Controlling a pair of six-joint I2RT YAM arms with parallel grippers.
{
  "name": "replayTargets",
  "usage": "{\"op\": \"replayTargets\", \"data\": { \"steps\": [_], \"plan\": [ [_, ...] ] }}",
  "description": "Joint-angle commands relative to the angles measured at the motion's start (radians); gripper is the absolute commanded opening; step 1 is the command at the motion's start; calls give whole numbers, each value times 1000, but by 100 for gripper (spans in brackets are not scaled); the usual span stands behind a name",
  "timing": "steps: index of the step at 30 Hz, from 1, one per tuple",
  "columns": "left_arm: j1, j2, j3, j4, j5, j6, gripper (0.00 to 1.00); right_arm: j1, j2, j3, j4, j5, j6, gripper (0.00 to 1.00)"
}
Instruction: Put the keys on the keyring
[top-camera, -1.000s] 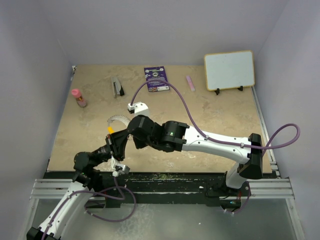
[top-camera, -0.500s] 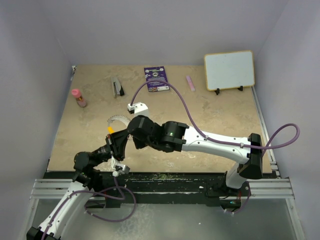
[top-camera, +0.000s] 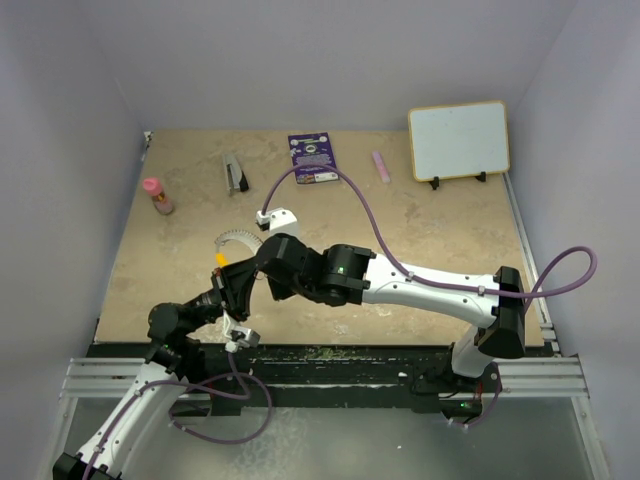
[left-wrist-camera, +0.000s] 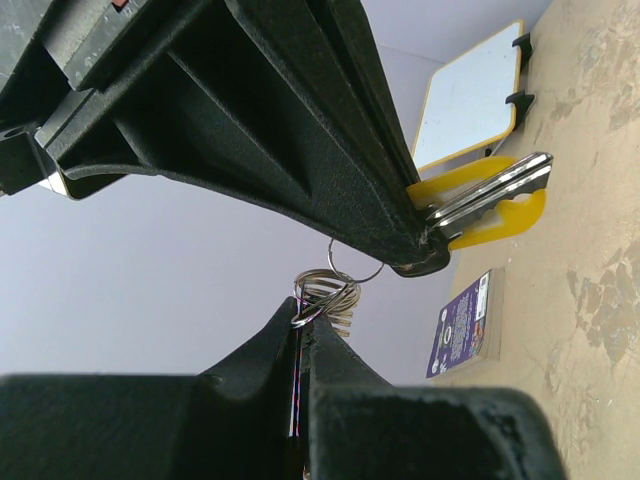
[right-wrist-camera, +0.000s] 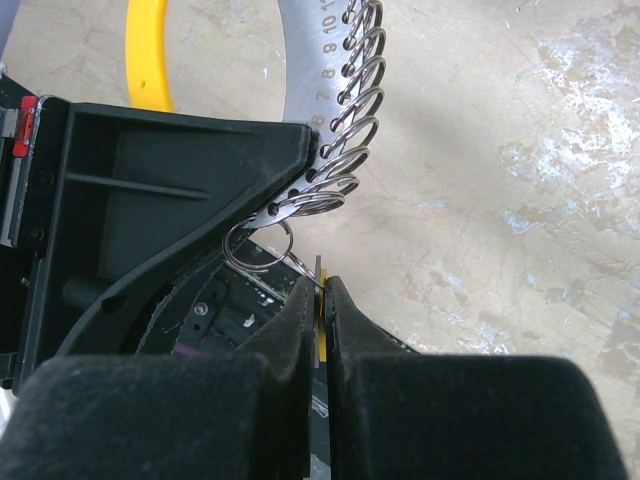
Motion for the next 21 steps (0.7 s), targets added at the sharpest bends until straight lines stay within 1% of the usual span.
{"op": "replayTargets", "data": {
  "steps": [1, 14, 21],
  "plan": [
    [2, 3, 21, 66, 8, 16, 3, 7, -6, 23, 24, -7, 3, 0],
    [3, 18, 13, 62, -6, 50, 3, 24, -16, 46, 2, 9, 11, 0],
    [4, 18, 13, 63, 3, 45, 3, 31, -29, 51, -6, 34, 14, 0]
  ]
}}
